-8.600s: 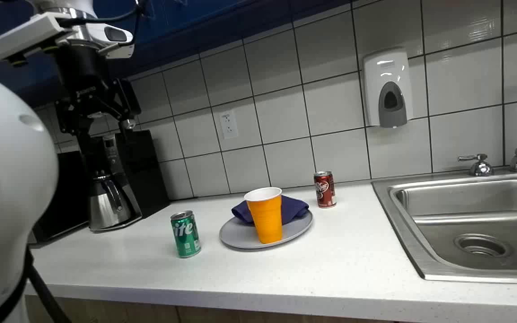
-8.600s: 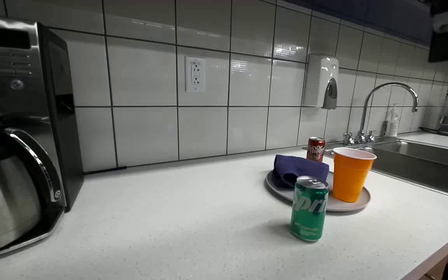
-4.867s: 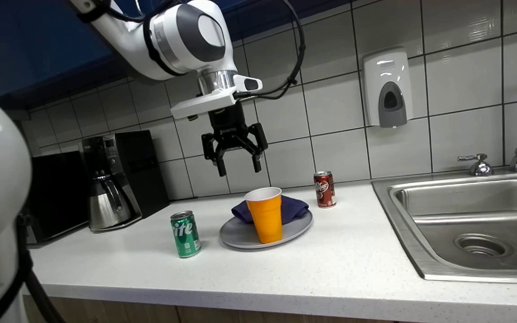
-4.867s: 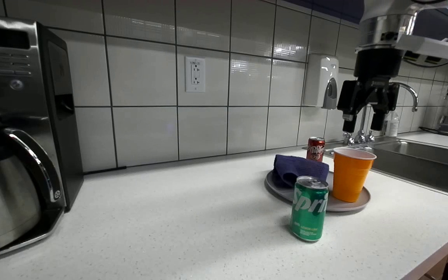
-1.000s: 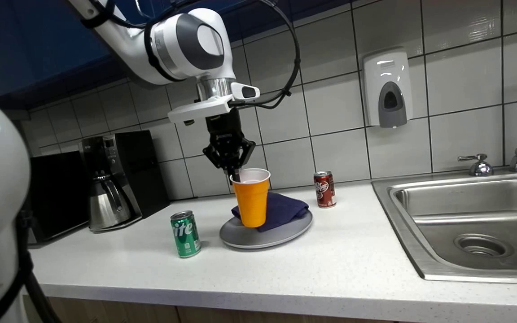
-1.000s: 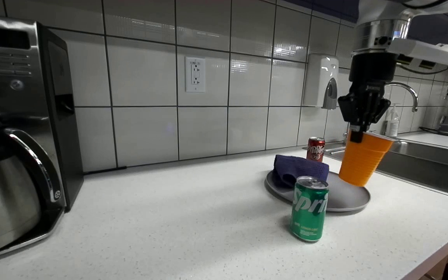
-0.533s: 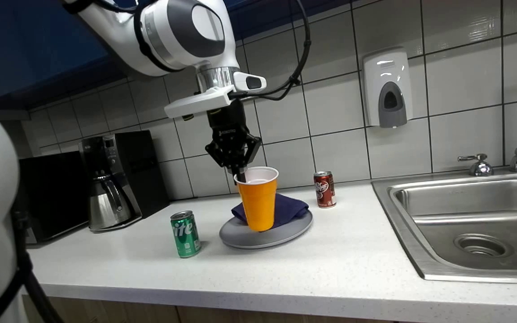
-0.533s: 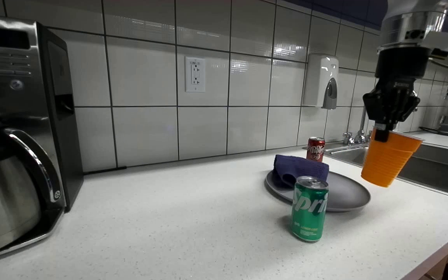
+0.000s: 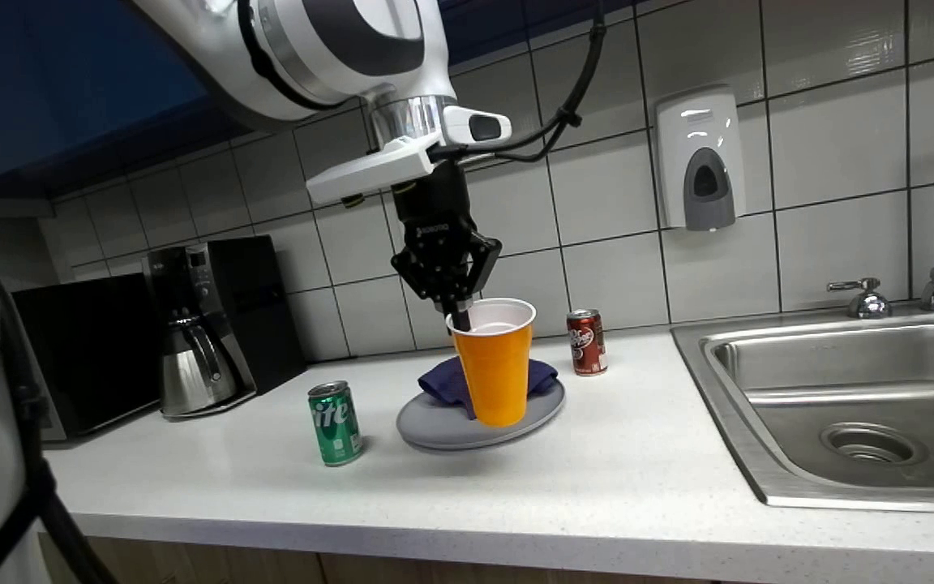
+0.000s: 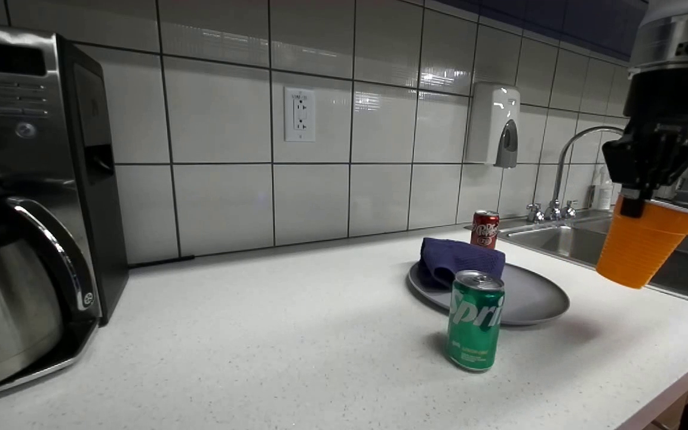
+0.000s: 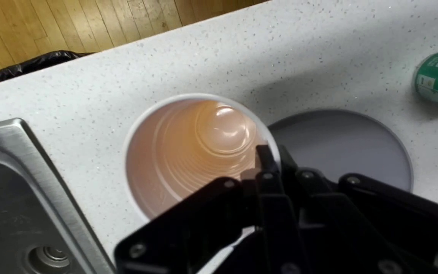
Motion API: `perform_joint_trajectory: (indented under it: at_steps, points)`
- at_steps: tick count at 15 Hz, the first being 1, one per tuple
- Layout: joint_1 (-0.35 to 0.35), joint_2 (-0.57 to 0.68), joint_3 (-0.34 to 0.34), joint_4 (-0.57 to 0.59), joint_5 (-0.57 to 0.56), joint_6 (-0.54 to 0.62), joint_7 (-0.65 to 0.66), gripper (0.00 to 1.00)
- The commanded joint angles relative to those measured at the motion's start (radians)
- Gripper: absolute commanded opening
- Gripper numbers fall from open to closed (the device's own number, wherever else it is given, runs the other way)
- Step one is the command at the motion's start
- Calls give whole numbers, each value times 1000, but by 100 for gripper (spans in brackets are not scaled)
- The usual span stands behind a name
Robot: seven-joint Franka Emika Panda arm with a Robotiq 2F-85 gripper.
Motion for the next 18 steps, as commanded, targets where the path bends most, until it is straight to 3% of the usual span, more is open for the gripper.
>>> perform_joint_trajectory:
  at_steps: [1, 8, 18]
  points:
    - [-42, -42, -21, -20, -37, -22, 7, 1]
    - [-88, 13, -84, 14, -54, -8, -19, 1]
    - [-82, 150, -128, 100, -37, 6, -54, 1]
